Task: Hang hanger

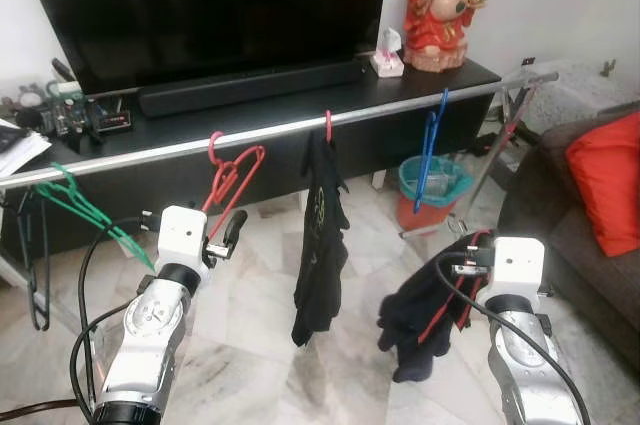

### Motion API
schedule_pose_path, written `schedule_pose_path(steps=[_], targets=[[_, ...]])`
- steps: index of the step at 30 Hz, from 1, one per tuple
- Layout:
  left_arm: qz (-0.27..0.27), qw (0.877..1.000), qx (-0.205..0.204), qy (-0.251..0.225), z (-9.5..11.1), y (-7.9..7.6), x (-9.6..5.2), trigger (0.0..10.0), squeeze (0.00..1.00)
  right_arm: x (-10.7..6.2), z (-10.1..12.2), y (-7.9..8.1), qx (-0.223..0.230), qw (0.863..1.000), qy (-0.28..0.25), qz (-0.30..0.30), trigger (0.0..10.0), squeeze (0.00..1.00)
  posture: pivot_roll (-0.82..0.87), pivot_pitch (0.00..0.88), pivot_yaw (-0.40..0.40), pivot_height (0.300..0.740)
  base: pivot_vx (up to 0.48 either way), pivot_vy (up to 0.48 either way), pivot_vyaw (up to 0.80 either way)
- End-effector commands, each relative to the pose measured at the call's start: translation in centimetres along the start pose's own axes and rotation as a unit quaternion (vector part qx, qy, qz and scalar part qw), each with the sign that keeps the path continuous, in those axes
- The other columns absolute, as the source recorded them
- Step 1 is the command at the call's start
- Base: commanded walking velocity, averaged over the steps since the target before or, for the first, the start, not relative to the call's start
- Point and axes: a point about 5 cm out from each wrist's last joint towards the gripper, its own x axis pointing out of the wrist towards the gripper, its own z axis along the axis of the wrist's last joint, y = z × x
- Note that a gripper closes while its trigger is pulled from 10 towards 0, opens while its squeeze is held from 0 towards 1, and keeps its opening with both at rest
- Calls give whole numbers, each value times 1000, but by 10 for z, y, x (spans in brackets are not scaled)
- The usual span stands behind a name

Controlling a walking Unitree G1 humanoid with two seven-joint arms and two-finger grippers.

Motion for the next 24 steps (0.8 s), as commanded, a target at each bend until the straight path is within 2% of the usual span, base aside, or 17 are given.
schedule_pose_path(steps=[1, 5, 10, 18, 22, 24], targets=[[-5, 1000, 1, 3, 1, 0, 0, 10000, 0, 3, 5, -4, 9, 1000, -6, -13, 10000, 0, -161, 0, -19, 732, 0, 0, -500], [-7, 1000, 1, 4, 1, 0, 0, 10000, 0, 3, 5, -6, 11, 1000, -10, -15, 10000, 0, -160, 0, -18, 732, 0, 0, -775], [-10, 1000, 1, 5, 1, -1, 0, 10000, 0, 3, 8, -6, 5, 1000, -23, -17, 10000, 0, -160, 0, -18, 732, 0, 0, 0], [-14, 1000, -1, 5, 1, -1, 0, 10000, 0, 5, 7, -4, 12, 1000, -15, -17, 10000, 0, -155, 0, -15, 732, 0, 0, 0], [-17, 1000, -2, 5, 1, -2, 1, 10000, 0, 5, 7, -4, 13, 1000, -16, -16, 10000, 0, -156, 0, -13, 732, 0, 306, -670], [-18, 1000, -2, 4, 2, -2, 2, 10000, 0, 5, 8, -4, 7, 1000, -22, -17, 10000, 0, -154, 0, -12, 732, 0, 319, 0]])
